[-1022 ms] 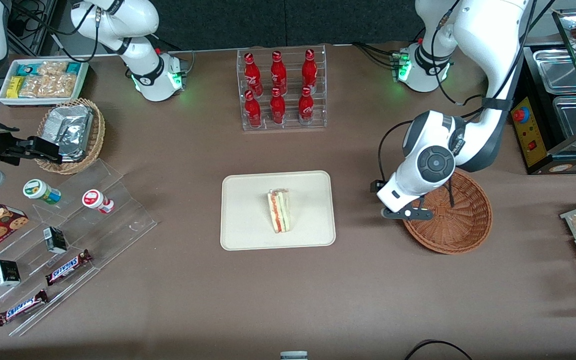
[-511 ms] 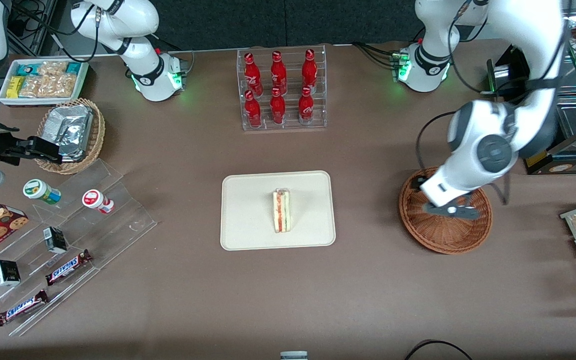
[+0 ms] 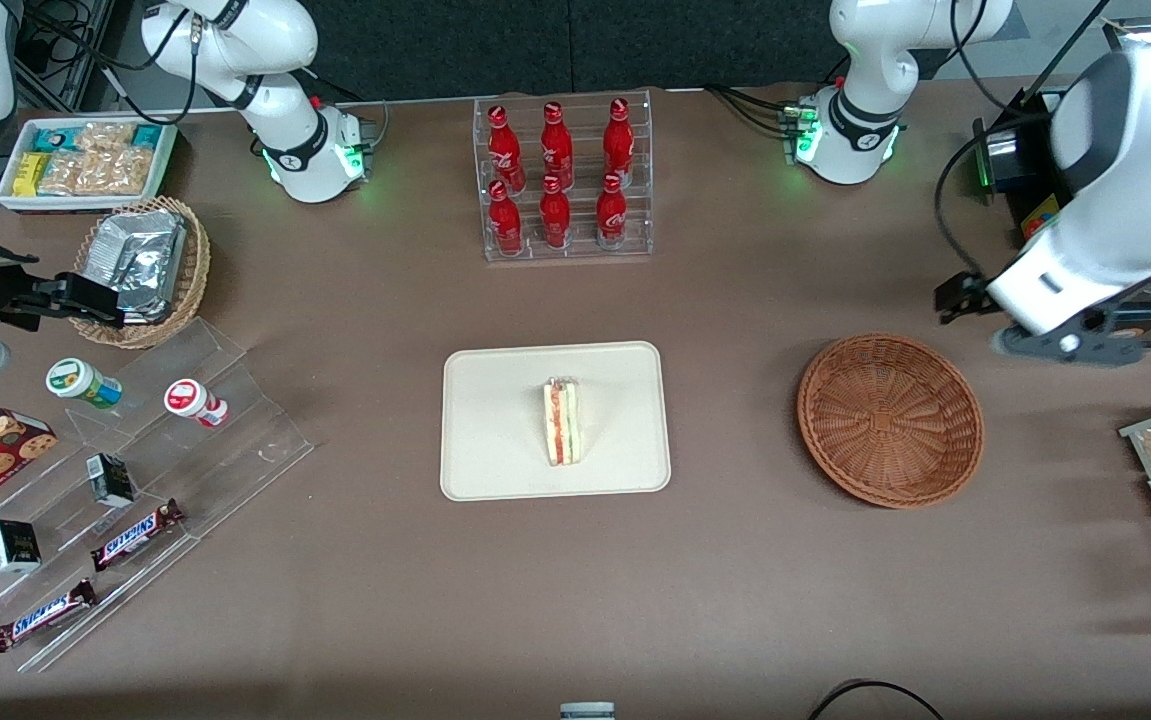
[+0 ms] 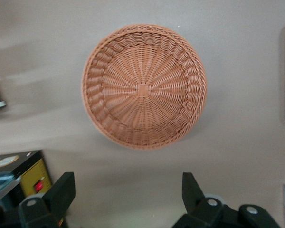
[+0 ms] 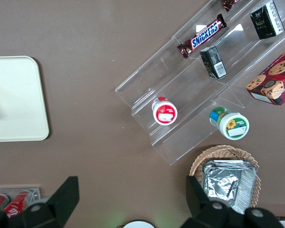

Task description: Place sandwich from basket to tray

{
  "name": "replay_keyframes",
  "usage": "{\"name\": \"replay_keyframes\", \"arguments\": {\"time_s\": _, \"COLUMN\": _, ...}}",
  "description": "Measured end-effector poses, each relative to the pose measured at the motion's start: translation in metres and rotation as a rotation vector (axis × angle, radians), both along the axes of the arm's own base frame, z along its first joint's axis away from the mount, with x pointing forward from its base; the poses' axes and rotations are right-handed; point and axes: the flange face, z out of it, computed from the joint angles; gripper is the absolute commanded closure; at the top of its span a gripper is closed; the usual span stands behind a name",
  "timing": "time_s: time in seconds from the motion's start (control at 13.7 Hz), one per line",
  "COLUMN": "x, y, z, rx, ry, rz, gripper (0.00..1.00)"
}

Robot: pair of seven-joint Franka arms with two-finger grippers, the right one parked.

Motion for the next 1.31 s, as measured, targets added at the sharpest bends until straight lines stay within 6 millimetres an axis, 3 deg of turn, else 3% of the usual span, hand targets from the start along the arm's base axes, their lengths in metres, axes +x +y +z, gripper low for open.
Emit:
{"name": "replay_keyframes", "arguments": {"time_s": 0.15, "x": 0.000, "y": 0.003, "z": 0.033, "rx": 0.000, "ry": -0.008, "rz": 0.009, "gripper": 0.01}}
{"name": "replay_keyframes", "arguments": {"time_s": 0.36, "x": -0.001, "y": 0.004, "z": 0.055, "rx": -0.001, "ry": -0.024, "rz": 0.012, "gripper": 0.01}}
{"name": "replay_keyframes", "arguments": {"time_s": 1.31, "x": 0.000, "y": 0.006, "z": 0.094, "rx": -0.006, "ry": -0.062, "rz": 0.019, "gripper": 0.01}}
